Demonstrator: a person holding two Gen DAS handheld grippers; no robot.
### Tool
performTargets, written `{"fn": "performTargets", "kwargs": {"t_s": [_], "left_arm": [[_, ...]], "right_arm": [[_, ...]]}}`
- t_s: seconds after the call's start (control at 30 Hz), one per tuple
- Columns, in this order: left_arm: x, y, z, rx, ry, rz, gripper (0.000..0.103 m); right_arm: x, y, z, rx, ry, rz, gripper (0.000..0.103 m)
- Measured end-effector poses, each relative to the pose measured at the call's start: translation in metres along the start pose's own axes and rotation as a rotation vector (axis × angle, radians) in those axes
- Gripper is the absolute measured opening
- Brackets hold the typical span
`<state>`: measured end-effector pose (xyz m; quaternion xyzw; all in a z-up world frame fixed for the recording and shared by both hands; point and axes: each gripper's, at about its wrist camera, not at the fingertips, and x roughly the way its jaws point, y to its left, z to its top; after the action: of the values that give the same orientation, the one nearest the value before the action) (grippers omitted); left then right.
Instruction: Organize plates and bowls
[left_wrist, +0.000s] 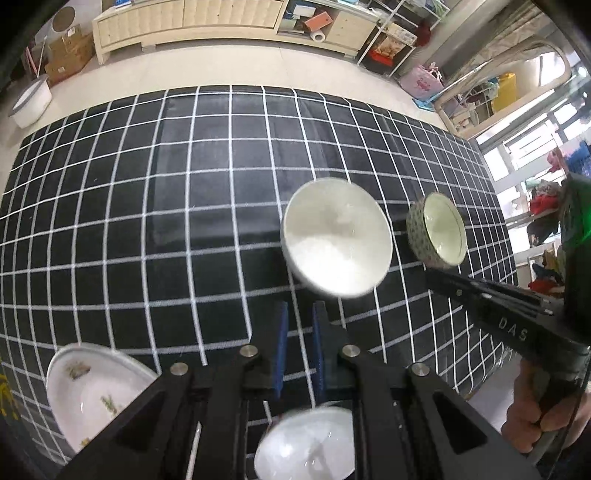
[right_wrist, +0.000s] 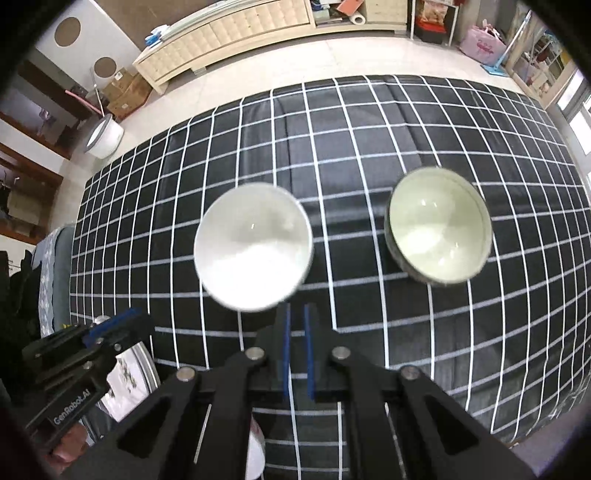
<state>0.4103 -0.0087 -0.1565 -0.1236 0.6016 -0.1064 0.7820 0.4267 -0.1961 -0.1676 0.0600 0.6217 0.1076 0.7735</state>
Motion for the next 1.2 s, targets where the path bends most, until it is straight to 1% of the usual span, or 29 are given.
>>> {"fn": "performTargets", "kwargs": {"t_s": [0.1,0.2,0.27,0.4,0.47,0.57,0.73,0.87,1.0,1.07,1.2], "left_arm": [[0.013,-0.002,0.013,0.005,0.006,0.013,0.011],[0.025,0.001,0.021,0.003,0.022,0.010,0.011],[0.034,0.001,0.027,-0.001,0.028,-0.004,0.011],[0.048,0.000,0.033,0.009,0.044,0.003,0.011],[0.055,0.000,0.036,0.017,0.048,0.025,0.011],[0.063,0.003,0.036,0.004,0.064,0.020,0.011],[0.069,0.008,0.039,-0.002,0.072,0.023,0.012],[0.079,0.001,0.042,0.020,0.074,0.051,0.012],[0.080,-0.003,0.042,0.040,0.066,0.081,0.012],[0.079,-0.002,0.040,0.032,0.065,0.081,0.012],[0.073,0.005,0.026,0.025,0.082,0.079,0.012]], "right_arm": [[0.011,-0.005,0.013,0.021,0.014,0.019,0.010],[0.025,-0.007,0.024,0.037,0.033,0.020,0.010],[0.029,-0.007,0.027,0.039,0.036,0.018,0.010],[0.040,-0.009,0.032,0.033,0.048,-0.003,0.010],[0.045,-0.010,0.032,0.039,0.058,0.003,0.010],[0.050,-0.013,0.034,0.052,0.060,0.019,0.010],[0.055,-0.012,0.032,0.048,0.053,0.007,0.010],[0.057,-0.015,0.028,0.056,0.043,-0.001,0.010],[0.055,-0.014,0.027,0.036,0.040,-0.040,0.010],[0.054,-0.012,0.024,0.029,0.044,-0.049,0.010],[0.053,-0.009,0.013,0.039,0.062,-0.027,0.010]]}}
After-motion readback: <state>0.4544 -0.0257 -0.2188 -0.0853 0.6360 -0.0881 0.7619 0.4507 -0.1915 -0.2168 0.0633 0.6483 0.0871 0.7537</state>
